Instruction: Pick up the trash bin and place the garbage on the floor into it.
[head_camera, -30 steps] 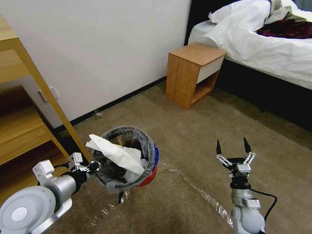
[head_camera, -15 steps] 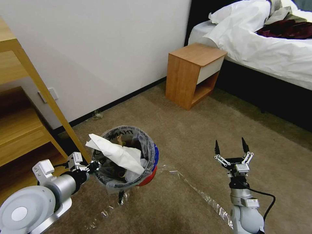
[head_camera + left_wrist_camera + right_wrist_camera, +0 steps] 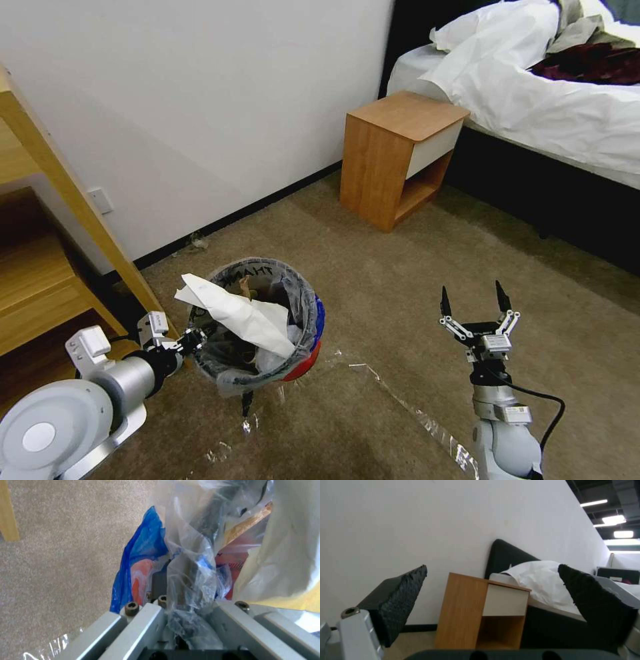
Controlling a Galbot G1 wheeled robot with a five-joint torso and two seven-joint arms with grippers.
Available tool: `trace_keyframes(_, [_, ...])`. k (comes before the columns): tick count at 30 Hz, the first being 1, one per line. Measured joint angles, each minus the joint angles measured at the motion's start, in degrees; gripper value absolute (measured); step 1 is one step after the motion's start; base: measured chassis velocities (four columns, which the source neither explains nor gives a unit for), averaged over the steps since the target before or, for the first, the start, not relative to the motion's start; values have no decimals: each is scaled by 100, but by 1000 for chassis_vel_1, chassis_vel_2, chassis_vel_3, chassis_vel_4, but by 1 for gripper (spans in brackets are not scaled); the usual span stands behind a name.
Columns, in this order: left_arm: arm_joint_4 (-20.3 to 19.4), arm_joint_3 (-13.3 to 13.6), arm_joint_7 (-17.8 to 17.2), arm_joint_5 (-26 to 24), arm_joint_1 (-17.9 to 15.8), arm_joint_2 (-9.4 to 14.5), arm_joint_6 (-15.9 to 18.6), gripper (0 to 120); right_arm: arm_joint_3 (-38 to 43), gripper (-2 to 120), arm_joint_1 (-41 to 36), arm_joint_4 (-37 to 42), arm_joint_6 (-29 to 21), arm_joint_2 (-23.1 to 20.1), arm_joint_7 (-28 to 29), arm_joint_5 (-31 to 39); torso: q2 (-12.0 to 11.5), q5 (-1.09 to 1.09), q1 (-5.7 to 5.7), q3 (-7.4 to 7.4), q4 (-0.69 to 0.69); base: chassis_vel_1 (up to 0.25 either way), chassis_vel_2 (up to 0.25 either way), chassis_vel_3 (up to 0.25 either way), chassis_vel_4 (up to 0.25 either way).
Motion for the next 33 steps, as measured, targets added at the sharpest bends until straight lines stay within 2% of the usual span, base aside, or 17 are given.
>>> trace_keyframes(33, [7,-2,6,14,1,-41,0,0,13,100,24,-88,35,-1,-13,-84,0,0,0,0,0,-60,62,65,-63])
